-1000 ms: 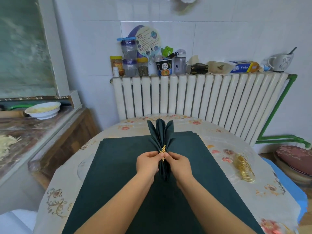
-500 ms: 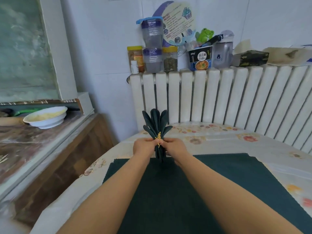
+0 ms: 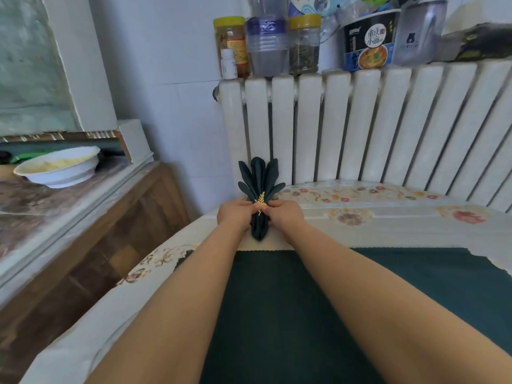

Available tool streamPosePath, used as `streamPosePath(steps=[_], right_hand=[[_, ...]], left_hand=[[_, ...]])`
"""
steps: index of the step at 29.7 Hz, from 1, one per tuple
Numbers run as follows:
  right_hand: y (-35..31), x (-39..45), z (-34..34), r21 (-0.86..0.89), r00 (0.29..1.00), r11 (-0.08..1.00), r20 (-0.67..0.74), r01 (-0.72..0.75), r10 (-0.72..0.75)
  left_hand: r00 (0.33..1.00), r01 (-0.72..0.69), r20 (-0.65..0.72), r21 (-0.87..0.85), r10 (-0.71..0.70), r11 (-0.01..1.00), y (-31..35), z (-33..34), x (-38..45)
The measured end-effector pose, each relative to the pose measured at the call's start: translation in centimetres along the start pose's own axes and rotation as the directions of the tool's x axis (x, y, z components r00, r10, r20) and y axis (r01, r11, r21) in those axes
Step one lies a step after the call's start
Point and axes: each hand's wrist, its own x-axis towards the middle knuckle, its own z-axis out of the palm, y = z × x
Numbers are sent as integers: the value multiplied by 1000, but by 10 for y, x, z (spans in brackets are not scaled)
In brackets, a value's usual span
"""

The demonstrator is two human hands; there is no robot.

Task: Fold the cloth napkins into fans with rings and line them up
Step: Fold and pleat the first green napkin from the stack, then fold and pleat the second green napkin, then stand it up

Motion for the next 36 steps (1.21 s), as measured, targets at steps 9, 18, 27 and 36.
streamPosePath(steps=[9, 18, 27, 36], right_hand=[[1, -47, -12, -2, 993, 999, -106, 52, -52], [9, -197, -40, 83, 988, 996, -152, 37, -24], [14, -357, -56, 127, 988, 988, -133, 92, -75], [54, -480, -81, -19, 995, 995, -16, 97, -98]], left_hand=[[983, -115, -122, 164, 136, 980, -5, -11, -41], [970, -239, -2, 198, 244, 951, -27, -42, -187], [971, -211, 130, 62, 201, 976, -51, -82, -350], [917, -308, 343, 289, 202, 907, -112, -102, -473]])
